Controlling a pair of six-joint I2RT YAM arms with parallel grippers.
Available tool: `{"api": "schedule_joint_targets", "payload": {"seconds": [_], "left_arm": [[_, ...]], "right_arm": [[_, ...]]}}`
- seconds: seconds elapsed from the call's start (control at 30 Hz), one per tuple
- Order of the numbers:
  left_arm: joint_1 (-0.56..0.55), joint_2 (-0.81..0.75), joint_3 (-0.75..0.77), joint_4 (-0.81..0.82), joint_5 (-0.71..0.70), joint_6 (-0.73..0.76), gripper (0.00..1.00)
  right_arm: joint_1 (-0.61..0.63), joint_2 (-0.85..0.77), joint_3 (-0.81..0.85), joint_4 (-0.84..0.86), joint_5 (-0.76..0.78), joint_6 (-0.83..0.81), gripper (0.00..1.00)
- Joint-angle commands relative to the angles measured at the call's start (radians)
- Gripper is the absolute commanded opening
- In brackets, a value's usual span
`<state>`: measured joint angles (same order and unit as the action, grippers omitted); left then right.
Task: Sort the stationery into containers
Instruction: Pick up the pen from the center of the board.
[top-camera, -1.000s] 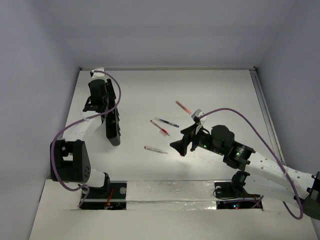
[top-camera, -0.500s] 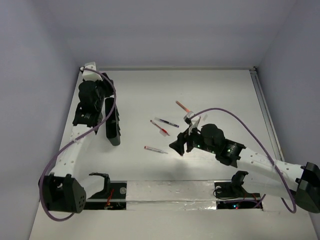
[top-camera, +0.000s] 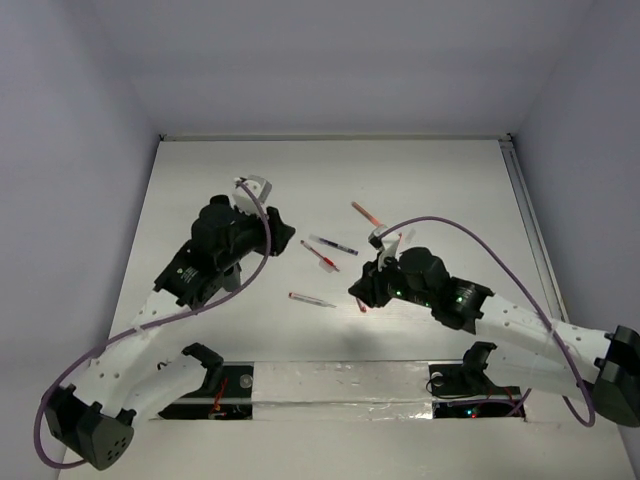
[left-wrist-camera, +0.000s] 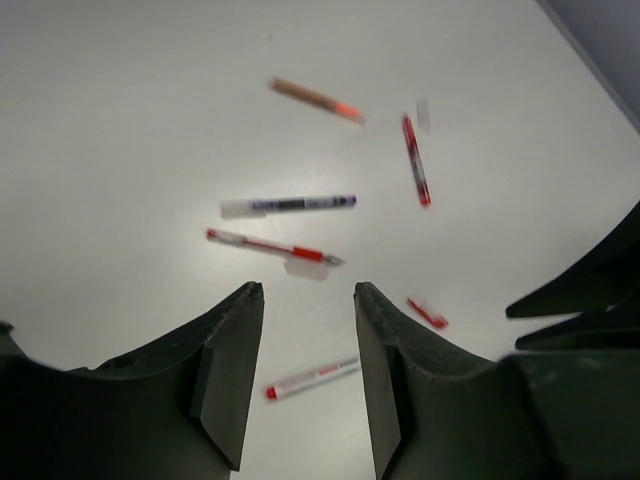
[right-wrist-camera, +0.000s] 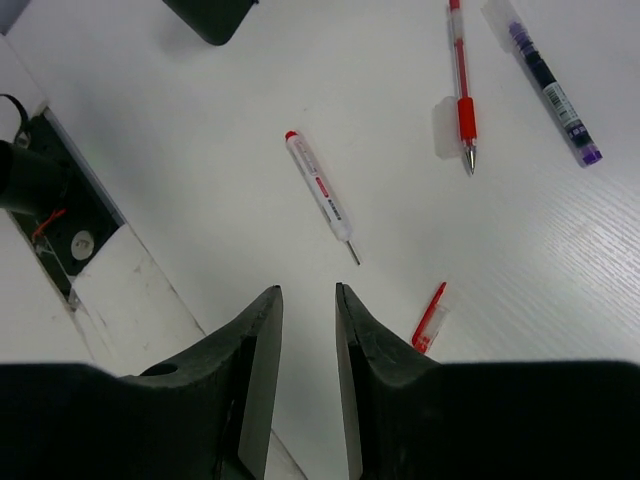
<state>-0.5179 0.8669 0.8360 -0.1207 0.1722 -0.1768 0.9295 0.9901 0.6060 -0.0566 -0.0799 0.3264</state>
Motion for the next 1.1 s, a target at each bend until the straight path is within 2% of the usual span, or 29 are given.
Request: {"api": "schedule_joint_targets", "payload": {"seconds": [0.0,0.2,0.43,0.63,0.73,0.87,0.97,1.07], "left_arm": [[-0.065,0.061,0.029,-0.141,0.067,0.042,0.39],[-0.198,0.234,0.074,-0.218,-0.020,0.079,0.46],[-0.323,0.463,0.123,-0.310,-0.140,0.112,0.51],[-0.347,0.488,0.123,-0.297,-0.278,0.079,0.53],[-0.323,0.403,0.129,-0.269,-0.316,0.043,0.53],[-0.295,0.284,0.181,-0.257,-0.349,-0.027,0.58],[-0.243,0.218,0.187,-0.235,-0.333,-0.058,0.59],[-0.188,0.172,0.149,-0.203,-0.275,-0.085,0.58]], "right_arm": [[0.000,-0.085,0.012,-0.061,0.031,0.052,0.33],[0.000,-0.249,0.040,-0.161,0.135,0.094,0.33],[0.000,-0.294,0.129,-0.245,0.196,0.048,0.39],[0.000,-0.306,0.133,-0.262,0.201,0.045,0.46],[0.000,-0.251,0.133,-0.258,0.166,0.037,0.49],[0.000,-0.124,0.097,-0.168,-0.034,0.033,0.49],[0.000,0.045,0.110,-0.108,-0.141,0.016,0.49],[0.000,0.234,0.170,-0.106,-0.156,-0.021,0.52]]}}
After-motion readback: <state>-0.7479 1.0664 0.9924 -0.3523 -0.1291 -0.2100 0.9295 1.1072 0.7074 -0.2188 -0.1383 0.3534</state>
